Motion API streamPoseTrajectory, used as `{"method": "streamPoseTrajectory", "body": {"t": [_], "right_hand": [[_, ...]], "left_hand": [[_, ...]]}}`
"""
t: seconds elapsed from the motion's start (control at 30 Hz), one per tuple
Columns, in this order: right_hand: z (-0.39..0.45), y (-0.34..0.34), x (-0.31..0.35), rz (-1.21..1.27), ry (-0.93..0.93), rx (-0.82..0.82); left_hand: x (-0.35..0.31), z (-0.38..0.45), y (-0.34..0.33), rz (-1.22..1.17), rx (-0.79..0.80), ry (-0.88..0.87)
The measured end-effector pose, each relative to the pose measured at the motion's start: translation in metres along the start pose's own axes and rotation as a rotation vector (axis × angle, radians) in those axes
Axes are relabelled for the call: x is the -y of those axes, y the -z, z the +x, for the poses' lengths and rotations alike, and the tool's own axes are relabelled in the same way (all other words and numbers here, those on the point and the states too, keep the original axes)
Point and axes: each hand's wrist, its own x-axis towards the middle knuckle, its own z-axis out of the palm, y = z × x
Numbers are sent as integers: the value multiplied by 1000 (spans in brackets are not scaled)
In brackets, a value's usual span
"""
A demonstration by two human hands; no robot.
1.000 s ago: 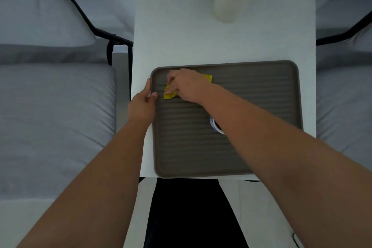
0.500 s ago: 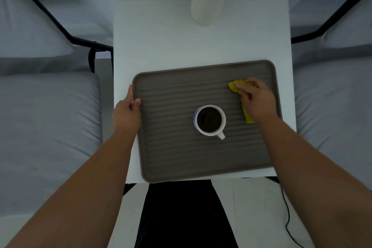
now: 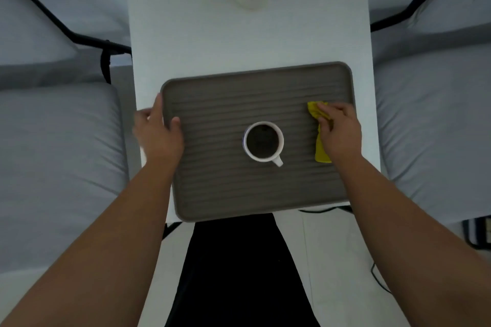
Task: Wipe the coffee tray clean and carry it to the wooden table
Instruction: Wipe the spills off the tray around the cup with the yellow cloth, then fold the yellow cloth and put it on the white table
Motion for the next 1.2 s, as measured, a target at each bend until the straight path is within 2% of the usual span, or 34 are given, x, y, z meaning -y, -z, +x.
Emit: {"method": "streamPoseTrajectory", "body": {"t": [0.07, 0.17, 0.23, 0.27, 0.4, 0.57, 0.97, 1.1, 1.2], "right_hand": [[-8, 0, 1, 30, -31, 2], [-24, -1, 8, 62, -133, 18], [-35, -3, 11, 72, -186, 35], [-39, -5, 13, 76, -196, 41], [-41, -9, 15, 93, -228, 26], [-39, -9, 14, 85, -246, 46], [-42, -12, 11, 83, -217, 11], [-43, -8, 12, 132, -209, -12], [-44, -1, 13, 269, -320, -34]], "left_hand": [[-12, -22, -3, 6, 82, -224], [-27, -59, -12, 51, 441, -480], [-29, -79, -23, 36, 579, -509], [-32, -87, -28, -4, 599, -484], [-48, -94, -42, -187, 529, -364], [-60, -91, -59, -333, 469, -351], [-63, -97, -72, -310, 330, -367], [-64, -97, -66, -315, 366, -360], [-62, -96, -52, -312, 408, -371]]}}
